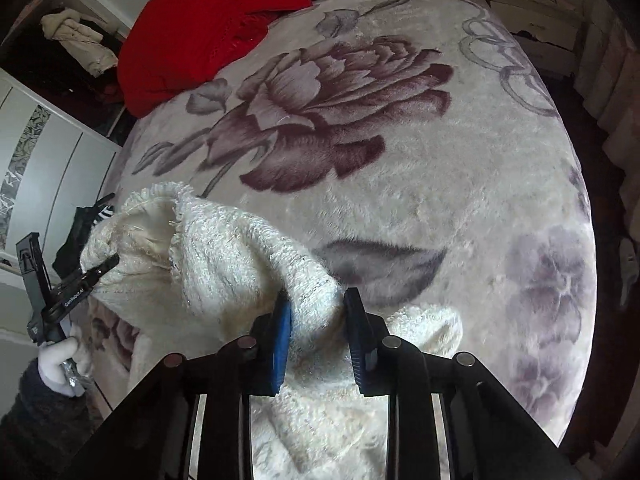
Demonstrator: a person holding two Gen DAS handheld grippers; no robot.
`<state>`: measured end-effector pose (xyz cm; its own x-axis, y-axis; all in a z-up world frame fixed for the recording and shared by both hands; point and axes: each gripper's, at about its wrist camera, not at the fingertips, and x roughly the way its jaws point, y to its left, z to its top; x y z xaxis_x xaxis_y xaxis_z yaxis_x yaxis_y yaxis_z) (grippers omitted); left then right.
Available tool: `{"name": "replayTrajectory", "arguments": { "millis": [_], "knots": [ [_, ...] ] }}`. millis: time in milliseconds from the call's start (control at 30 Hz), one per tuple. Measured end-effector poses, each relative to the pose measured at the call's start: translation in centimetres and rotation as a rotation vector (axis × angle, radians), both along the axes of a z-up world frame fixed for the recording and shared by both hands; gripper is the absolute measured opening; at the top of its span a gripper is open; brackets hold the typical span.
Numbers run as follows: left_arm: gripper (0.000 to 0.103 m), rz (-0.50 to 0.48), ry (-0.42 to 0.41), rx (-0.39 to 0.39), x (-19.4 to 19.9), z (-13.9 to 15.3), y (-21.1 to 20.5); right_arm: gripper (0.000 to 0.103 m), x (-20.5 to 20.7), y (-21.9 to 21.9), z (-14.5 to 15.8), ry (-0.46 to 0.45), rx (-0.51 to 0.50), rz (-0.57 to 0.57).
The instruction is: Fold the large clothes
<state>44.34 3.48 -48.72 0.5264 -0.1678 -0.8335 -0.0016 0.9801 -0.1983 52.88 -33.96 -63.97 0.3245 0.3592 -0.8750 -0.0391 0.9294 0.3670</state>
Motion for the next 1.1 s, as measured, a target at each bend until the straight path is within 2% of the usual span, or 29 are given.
{"name": "replayTrajectory", "arguments": {
  "millis": [67, 133, 267, 300, 333, 400, 467, 500, 533, 567, 600, 667, 767, 867, 900, 1033, 1100],
  "knots": [
    [0.018, 0.026, 0.008, -0.026, -3.6, -0.4, 0.6, 0.027, -3.6, 0.7, -0.1, 0.028, 0.033, 0.000],
    [0.019, 0.052, 0.056, -0.059, -7.6, -2.1, 1.1, 0.027, -7.4, 1.3, -0.6, 0.058, 0.038, 0.001],
    [0.026, 0.111, 0.201, -0.173, -13.1, -6.9, 2.4, 0.027, -14.8, 2.8, -3.8, 0.158, 0.010, -0.015],
    [0.028, 0.137, 0.244, -0.217, -14.5, -8.2, 2.9, 0.027, -16.3, 3.2, -4.7, 0.169, -0.017, -0.008],
    [0.029, 0.162, 0.254, -0.276, -15.5, -8.6, 3.5, 0.027, -17.7, 3.6, -5.7, 0.184, -0.041, 0.006],
    [0.035, 0.175, 0.224, -0.381, -17.4, -8.2, 4.6, 0.033, -20.2, 4.0, -7.7, 0.226, -0.077, -0.003],
    [0.053, 0.161, 0.245, -0.417, -18.3, -7.5, 5.4, 0.044, -22.1, 4.0, -9.6, 0.294, -0.109, -0.024],
    [0.076, 0.162, 0.262, -0.419, -18.6, -7.2, 5.8, 0.048, -22.9, 3.7, -10.2, 0.329, -0.109, -0.053],
    [0.087, 0.166, 0.271, -0.435, -19.0, -6.9, 6.5, 0.048, -23.9, 3.3, -10.7, 0.365, -0.110, -0.099],
    [0.087, 0.163, 0.269, -0.465, -19.6, -6.7, 7.1, 0.050, -24.8, 3.0, -10.8, 0.383, -0.108, -0.133],
    [0.087, 0.149, 0.274, -0.518, -20.3, -6.4, 8.1, 0.057, -25.7, 2.8, -10.4, 0.383, -0.103, -0.162],
    [0.087, 0.128, 0.290, -0.552, -21.8, -6.5, 9.2, 0.063, -27.8, 2.5, -9.0, 0.363, -0.104, -0.237],
    [0.087, 0.122, 0.345, -0.610, -23.6, -7.5, 11.3, 0.063, -30.6, 1.9, -6.3, 0.314, -0.043, -0.356],
    [0.087, 0.154, 0.397, -0.760, -22.9, -8.5, 12.2, 0.069, -33.1, 0.6, -4.3, 0.266, 0.091, -0.502],
    [0.087, 0.164, 0.401, -0.832, -22.0, -8.7, 12.2, 0.071, -33.5, 0.0, -3.9, 0.251, 0.140, -0.552],
    [0.087, 0.185, 0.416, -0.975, -18.4, -9.1, 11.0, 0.071, -31.6, -2.0, -4.2, 0.213, 0.306, -0.709],
    [0.087, 0.209, 0.464, -0.989, -16.5, -10.3, 9.9, 0.072, -29.5, -2.5, -5.3, 0.196, 0.364, -0.747]
  ]
}}
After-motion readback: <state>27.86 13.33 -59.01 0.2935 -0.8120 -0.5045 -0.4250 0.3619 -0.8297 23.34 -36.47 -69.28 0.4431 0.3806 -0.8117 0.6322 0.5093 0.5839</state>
